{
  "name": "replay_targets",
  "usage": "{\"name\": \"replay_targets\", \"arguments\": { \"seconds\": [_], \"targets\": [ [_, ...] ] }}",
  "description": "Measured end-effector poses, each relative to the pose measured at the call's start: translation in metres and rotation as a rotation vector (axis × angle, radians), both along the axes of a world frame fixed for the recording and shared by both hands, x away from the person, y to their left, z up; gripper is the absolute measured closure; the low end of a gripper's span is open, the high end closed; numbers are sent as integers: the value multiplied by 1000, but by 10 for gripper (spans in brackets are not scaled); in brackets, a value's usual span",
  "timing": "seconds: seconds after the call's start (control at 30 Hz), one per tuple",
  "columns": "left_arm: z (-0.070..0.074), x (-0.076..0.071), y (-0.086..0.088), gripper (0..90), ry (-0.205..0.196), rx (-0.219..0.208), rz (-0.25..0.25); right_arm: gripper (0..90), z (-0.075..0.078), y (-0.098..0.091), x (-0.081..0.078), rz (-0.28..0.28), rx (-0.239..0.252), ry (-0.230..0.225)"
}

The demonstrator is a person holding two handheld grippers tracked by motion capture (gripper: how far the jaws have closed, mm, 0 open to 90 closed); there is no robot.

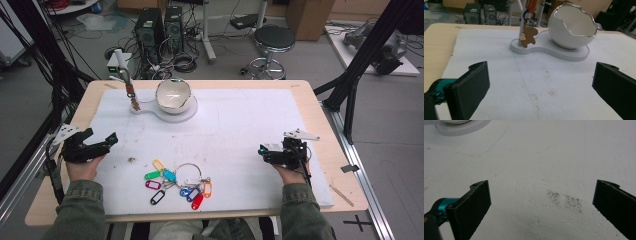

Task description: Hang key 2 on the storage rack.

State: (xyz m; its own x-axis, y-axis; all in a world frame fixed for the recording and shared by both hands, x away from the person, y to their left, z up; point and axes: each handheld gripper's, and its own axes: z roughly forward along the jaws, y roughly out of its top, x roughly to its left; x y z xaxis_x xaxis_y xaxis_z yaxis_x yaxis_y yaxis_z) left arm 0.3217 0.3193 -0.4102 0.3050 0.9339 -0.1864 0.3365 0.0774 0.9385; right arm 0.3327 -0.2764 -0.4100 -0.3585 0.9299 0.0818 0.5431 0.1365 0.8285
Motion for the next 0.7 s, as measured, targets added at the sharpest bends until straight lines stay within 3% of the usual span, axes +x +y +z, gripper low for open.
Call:
{"name": "replay_targets", "arguments": {
  "seconds": [0.57, 0.7],
  "targets": [
    [10, -5, -28, 17, -25, 43, -118, 6, 0, -2, 1, -1, 9, 3],
    [12, -6, -38, 17, -25, 72, -162, 6, -1, -2, 1, 2, 6, 1]
  ]
}}
